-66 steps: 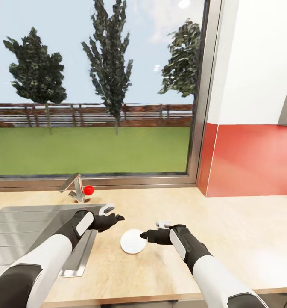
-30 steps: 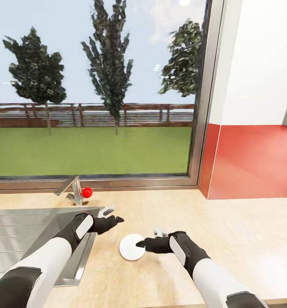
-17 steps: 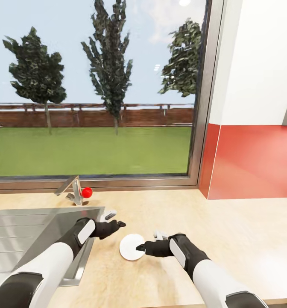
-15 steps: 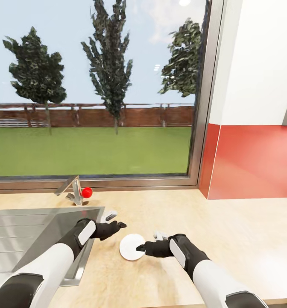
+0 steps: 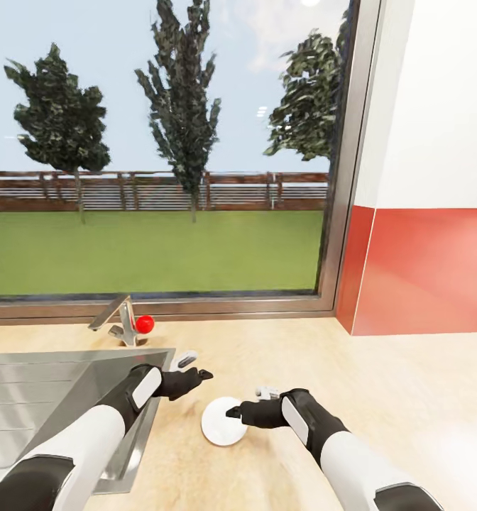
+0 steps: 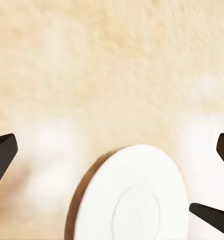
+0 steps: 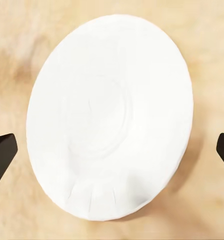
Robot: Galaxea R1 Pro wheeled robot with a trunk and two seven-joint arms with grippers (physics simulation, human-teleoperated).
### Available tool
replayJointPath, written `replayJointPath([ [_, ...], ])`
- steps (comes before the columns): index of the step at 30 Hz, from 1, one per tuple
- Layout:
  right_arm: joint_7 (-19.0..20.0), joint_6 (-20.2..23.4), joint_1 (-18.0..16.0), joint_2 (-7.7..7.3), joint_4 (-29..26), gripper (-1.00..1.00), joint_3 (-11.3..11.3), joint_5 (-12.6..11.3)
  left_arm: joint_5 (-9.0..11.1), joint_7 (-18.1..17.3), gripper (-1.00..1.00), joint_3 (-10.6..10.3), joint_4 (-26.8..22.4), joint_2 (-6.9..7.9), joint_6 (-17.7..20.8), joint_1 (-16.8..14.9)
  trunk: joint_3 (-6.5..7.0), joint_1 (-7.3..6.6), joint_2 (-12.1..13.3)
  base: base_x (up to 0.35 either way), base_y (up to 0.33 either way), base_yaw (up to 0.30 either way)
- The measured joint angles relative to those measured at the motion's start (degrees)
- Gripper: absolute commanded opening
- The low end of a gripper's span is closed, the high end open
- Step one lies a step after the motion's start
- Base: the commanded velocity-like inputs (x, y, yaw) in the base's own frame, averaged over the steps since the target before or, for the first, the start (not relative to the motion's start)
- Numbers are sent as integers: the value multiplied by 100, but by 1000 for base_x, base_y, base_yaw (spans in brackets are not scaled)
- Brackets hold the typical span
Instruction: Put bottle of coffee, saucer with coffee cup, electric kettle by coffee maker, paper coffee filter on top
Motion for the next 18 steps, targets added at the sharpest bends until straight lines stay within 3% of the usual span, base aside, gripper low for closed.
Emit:
replayJointPath([
  [15, 35, -19, -4, 0, 77, 100, -11, -48, 7, -6, 100, 0, 0, -140, 1, 242, 1, -1, -3, 1, 0, 0],
  [18, 197, -30, -4, 0, 114, 100, -11, -9, 76, -8, 100, 0, 0, -166, 1, 254, 1, -1, -3, 0, 0, 0],
])
